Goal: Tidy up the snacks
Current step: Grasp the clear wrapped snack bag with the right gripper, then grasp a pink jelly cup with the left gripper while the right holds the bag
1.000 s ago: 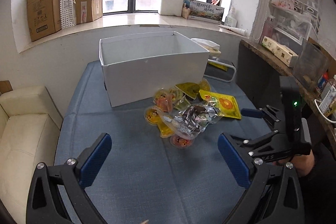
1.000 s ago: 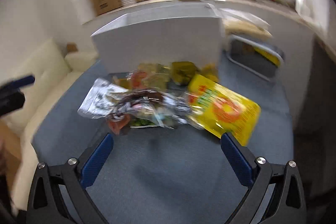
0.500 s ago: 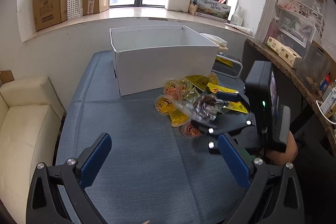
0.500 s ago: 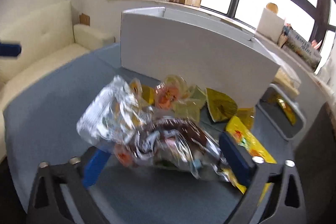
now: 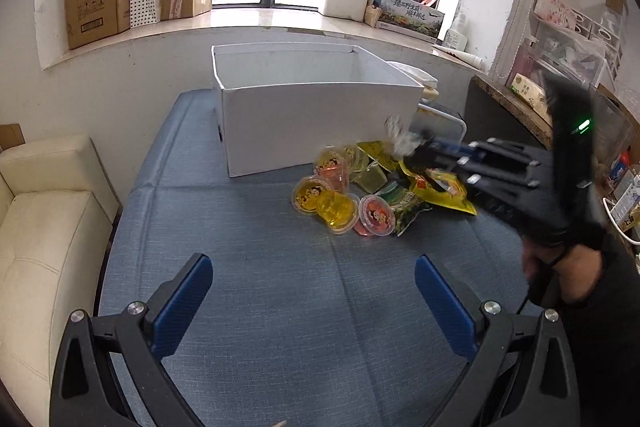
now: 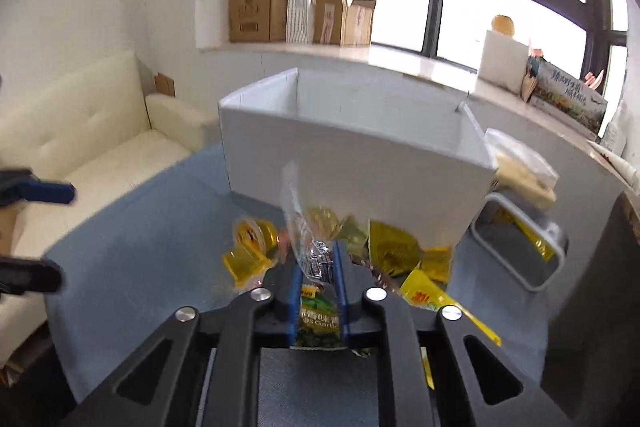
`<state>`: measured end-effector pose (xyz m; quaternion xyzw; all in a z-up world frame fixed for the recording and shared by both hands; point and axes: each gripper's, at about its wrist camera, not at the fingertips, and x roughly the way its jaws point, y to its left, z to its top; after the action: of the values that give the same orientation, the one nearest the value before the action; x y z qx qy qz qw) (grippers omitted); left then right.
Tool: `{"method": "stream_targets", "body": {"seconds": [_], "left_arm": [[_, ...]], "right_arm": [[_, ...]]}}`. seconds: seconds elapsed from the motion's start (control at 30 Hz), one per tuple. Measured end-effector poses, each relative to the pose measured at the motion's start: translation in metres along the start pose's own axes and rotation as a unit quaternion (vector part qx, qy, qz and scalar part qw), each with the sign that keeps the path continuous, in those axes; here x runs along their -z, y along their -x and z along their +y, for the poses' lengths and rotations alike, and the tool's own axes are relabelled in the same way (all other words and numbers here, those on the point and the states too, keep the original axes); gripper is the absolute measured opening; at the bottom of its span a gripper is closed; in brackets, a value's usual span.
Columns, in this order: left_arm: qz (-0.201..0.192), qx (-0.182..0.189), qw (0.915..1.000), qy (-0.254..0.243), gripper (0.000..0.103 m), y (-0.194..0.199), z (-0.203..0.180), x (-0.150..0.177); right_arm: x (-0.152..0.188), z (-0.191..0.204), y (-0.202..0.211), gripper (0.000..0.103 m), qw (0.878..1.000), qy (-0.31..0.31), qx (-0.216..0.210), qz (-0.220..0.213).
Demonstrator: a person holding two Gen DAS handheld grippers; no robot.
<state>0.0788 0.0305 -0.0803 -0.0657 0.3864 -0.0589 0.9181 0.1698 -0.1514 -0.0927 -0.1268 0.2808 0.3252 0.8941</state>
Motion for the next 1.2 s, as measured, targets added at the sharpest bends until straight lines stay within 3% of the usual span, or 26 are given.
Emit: {"method": "stream_targets", "body": {"seconds": [0.23,0.43,0.57,0.8,0.93,1.07,1.17,1.2], "left_arm": [[0.005,-0.001,0.9999,-0.011,0.103,-0.012,-0.013,-0.006],[0.020,0.014,0.9996,-0.009,0.103,-0.037,-0.019,-0.011],[0.027,-0.023,0.9993,-0.005,0.103,-0.065,-0.021,-0.022],[0.101,-0.019,0.9923,0.070,0.103,-0.123,-0.015,-0.029],[0.111,-0.035,0.9890,0.091,0.103,-0.134,-0.035,-0.023],[0.122,-0.071,0.9774,0.157,0.103,-0.145,-0.046,-0.017],[0.117,-0.090,0.9774,0.151,0.100,-0.153,-0.059,-0.022],[0.110,-0.093,0.9785,0.147,0.094,-0.153,-0.062,-0.024]], "right_arm": [[-0.012,0.000,0.043,0.005,0.999,-0.027,-0.026,-0.020],[-0.013,0.004,0.076,0.005,0.998,-0.048,-0.040,-0.032],[-0.002,0.002,0.094,0.005,0.995,-0.070,-0.052,-0.041],[0.026,0.000,0.111,0.005,0.993,-0.098,-0.056,-0.037],[0.041,-0.005,0.114,0.005,0.991,-0.117,-0.054,-0.033],[0.049,-0.008,0.123,0.005,0.990,-0.123,-0.052,-0.036],[0.056,-0.011,0.129,0.005,0.990,-0.130,-0.053,-0.034],[0.058,-0.012,0.130,0.005,0.989,-0.132,-0.054,-0.034]]}}
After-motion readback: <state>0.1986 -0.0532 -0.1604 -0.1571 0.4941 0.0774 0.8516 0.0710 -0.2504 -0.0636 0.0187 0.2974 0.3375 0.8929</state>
